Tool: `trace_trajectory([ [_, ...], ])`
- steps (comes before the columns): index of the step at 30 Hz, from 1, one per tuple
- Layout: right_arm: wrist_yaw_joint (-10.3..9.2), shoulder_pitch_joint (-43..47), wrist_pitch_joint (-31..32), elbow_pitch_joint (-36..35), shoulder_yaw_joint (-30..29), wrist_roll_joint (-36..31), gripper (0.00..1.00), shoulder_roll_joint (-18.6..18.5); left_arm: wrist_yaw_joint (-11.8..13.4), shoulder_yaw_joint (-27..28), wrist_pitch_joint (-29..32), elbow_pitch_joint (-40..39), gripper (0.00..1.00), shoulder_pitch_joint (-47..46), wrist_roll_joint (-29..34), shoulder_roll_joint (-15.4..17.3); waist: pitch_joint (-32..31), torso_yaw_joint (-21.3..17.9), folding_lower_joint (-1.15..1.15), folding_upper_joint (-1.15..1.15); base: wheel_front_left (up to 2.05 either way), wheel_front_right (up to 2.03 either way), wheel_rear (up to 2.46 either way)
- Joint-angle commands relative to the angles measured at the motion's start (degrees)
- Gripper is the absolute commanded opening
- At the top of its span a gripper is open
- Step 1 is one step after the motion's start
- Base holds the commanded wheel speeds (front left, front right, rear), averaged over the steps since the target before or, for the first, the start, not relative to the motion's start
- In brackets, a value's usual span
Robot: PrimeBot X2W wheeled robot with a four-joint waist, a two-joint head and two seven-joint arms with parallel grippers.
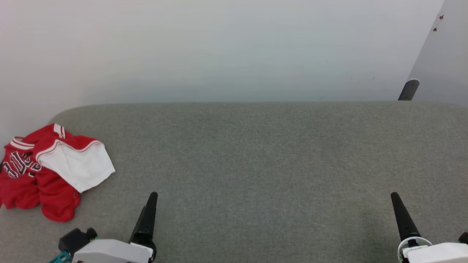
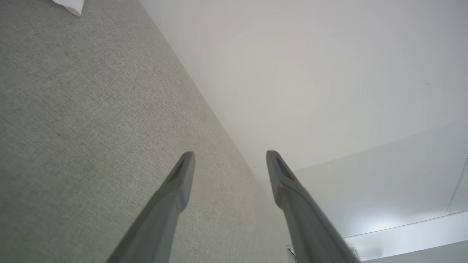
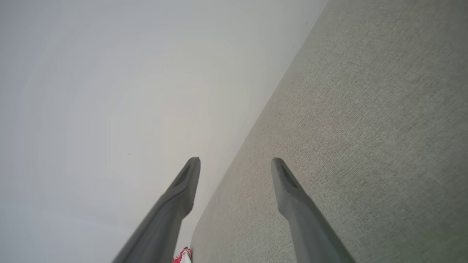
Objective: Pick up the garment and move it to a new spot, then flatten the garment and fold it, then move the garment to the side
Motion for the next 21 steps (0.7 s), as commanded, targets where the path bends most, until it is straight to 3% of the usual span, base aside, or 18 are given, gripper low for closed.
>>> trace_trajectory([
  [1,0.03,-0.05,-0.24,-1.03,0.03,-2.31,1.00,-0.47,0.45,-0.72,-0.69,-0.69,1.00,-1.14,1.94,0.90,-0.10,0.00,0.00,0.00,0.00,0.00,0.00],
  [21,0.03,0.94,-0.90,-2.33,-0.63,-29.67,1.00,-1.47,5.46,-7.96,-4.98,0.95,1.00,-3.10,24.50,5.90,-1.32,0.03,0.00,0.00,0.00,0.00,0.00],
])
